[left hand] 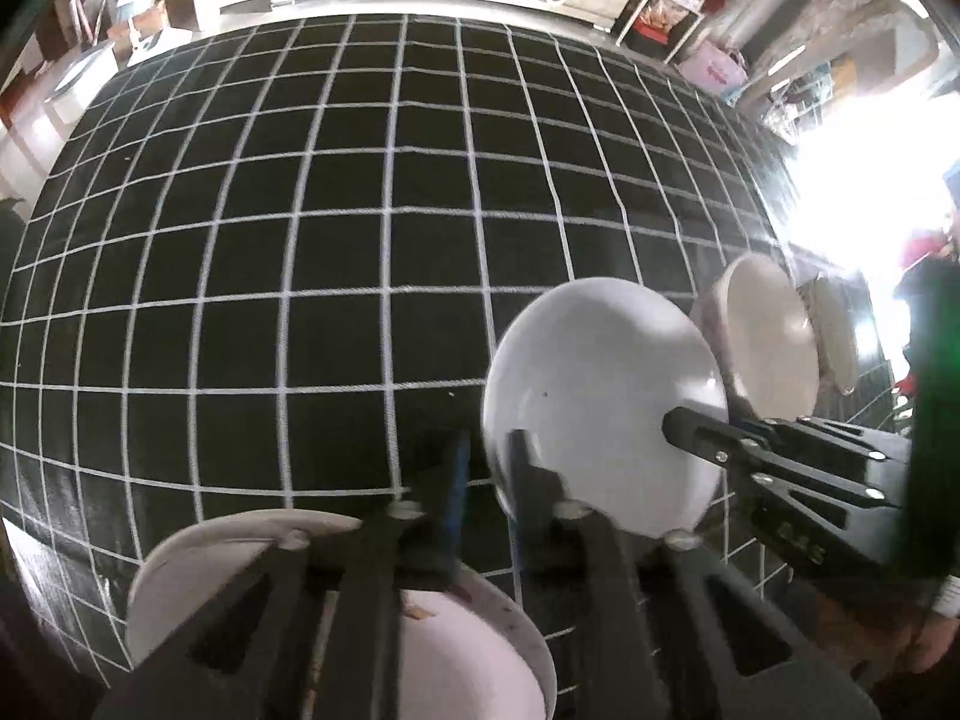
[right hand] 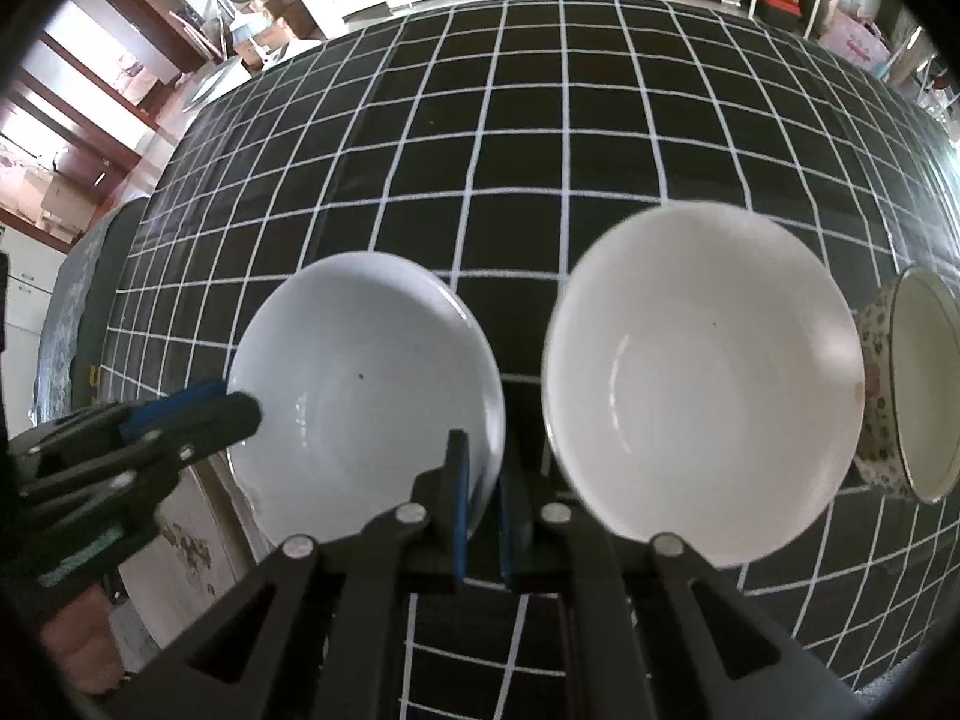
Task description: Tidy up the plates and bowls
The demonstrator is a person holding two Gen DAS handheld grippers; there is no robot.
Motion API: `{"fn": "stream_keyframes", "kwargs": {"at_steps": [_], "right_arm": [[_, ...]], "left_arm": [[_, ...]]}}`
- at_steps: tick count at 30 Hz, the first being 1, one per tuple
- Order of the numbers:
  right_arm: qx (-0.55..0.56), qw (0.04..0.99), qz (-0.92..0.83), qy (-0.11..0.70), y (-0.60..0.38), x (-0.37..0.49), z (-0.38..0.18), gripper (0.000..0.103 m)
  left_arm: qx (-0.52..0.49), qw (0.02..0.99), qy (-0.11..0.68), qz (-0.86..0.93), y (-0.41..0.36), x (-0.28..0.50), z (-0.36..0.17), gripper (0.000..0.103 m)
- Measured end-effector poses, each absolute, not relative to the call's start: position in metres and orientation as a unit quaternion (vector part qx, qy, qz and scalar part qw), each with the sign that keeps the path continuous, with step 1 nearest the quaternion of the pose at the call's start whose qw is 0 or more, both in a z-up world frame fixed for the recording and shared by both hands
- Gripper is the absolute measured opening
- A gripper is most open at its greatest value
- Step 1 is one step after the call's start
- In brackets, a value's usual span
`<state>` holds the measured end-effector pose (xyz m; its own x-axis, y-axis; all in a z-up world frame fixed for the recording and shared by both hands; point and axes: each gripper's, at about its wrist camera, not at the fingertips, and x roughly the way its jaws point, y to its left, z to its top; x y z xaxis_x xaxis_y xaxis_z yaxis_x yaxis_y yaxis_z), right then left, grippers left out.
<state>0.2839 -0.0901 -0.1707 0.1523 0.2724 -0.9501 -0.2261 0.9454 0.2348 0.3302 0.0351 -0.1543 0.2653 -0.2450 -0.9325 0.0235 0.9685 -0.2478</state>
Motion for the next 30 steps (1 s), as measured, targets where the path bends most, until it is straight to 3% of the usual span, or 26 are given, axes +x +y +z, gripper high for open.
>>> {"fn": "stream_keyframes", "kwargs": {"at_steps": [30], "right_arm": [[0.04,0.756,0.146,0.637,-0.149,0.188,-0.158,0.01]], "left_arm": [[-0.102,0.786,0.602,-0.095,-0.018,0.232,-0.154,0.006]]}}
